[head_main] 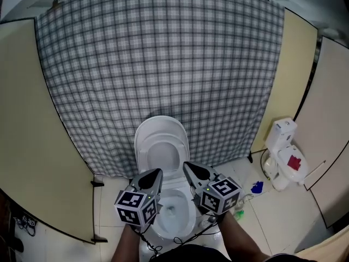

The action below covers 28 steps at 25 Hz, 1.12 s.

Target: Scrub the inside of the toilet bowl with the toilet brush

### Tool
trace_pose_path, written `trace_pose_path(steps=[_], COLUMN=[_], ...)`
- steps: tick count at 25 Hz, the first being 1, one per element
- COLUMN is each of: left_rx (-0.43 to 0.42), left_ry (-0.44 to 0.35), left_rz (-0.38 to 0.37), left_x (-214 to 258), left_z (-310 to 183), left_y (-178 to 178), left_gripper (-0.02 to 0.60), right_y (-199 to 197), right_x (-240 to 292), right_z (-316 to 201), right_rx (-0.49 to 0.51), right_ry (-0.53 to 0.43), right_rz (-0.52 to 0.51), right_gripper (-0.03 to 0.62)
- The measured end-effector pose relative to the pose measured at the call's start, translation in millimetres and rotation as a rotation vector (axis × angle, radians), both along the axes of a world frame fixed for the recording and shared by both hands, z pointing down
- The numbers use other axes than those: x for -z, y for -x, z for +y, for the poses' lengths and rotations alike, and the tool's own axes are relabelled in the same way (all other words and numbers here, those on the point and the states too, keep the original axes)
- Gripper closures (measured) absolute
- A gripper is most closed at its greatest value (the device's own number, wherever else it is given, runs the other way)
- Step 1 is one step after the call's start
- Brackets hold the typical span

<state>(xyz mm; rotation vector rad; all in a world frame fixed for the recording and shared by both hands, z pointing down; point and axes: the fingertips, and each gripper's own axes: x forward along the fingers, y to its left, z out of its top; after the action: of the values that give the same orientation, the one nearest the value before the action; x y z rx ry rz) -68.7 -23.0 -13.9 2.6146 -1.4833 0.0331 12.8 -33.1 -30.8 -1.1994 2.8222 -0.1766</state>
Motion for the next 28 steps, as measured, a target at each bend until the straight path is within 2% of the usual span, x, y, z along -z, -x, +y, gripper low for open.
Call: trace_pose_path(steps=[11, 28], left_rx=[-0.009, -0.017], left_ry=[0.009, 0.025], left_rz=[0.005, -0.014], left_x=[9, -9], left_z=[-8, -16], left_y=[4, -3], left_gripper=[0.572, 0.572], right_y=[9, 14], right_x=[0, -13], right_z=[-5, -8], right_rx=[0.046, 0.093], right_ry=[-0.014, -0.025], right_rz=[0.121, 0.128], right_gripper=[0.587, 0.586])
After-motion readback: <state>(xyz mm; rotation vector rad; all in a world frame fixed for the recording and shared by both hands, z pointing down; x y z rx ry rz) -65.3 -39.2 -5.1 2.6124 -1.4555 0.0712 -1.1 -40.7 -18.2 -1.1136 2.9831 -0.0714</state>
